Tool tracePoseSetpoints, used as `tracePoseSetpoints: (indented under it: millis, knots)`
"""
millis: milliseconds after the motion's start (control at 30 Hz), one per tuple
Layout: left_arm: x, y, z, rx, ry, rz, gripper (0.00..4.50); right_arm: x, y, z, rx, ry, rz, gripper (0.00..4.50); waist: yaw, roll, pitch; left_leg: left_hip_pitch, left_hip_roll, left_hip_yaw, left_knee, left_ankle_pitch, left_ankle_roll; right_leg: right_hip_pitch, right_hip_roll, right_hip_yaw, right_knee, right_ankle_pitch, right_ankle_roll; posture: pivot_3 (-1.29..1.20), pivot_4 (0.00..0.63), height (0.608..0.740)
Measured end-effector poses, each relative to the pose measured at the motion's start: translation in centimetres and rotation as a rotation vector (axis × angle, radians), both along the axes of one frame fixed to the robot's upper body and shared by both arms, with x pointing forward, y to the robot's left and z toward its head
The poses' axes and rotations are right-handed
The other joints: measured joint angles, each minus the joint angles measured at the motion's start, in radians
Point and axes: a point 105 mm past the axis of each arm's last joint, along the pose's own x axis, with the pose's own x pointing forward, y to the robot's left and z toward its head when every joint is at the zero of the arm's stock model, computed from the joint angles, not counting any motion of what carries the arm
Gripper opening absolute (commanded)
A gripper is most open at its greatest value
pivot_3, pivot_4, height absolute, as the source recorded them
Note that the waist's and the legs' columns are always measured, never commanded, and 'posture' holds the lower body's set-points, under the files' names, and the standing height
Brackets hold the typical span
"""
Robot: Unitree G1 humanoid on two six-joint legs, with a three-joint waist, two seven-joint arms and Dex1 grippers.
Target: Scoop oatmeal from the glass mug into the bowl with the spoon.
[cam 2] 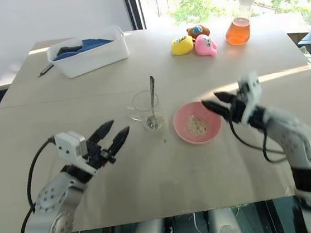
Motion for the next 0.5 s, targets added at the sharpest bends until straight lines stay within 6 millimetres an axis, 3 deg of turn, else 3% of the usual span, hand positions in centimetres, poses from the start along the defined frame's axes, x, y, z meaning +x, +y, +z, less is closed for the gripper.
tracePoseSetpoints:
  millis: [200, 300, 500]
  knots:
    - [-1.9, 0.0, -0.7, 0.023, 0.041, 0.057, 2.77, -3.8, -4.0, -1.7, -0.043, -0.101, -0.098, 3.47, -0.001, -0.001, 0.0, 0.01, -0.001, 0.002, 0.001, 0.001, 0.002, 0.007, 0.003, 0.0, 0.001, -0.001, -0.001, 0.0, 0.15, 0.74]
    - [-3.1, 0.1, -2.7, 0.042, 0.111, 0.064, 2.77, -6.1, -5.8, -5.3, -0.112, -0.049, -0.122, 3.47, 0.0, -0.001, 0.002, 0.018, 0.0, 0.003, -0.002, 0.0, 0.002, 0.015, 0.003, 0.001, -0.002, -0.004, -0.003, 0.0, 0.15, 0.74]
    - [-3.3, -1.0, -3.6, 0.074, 0.114, -0.004, 2.77, -6.0, -6.7, -6.3, -0.18, -0.096, -0.085, 3.47, -0.003, -0.001, 0.002, 0.02, 0.0, 0.006, -0.001, 0.001, 0.002, 0.016, 0.002, 0.003, -0.001, -0.003, -0.004, 0.0, 0.15, 0.74]
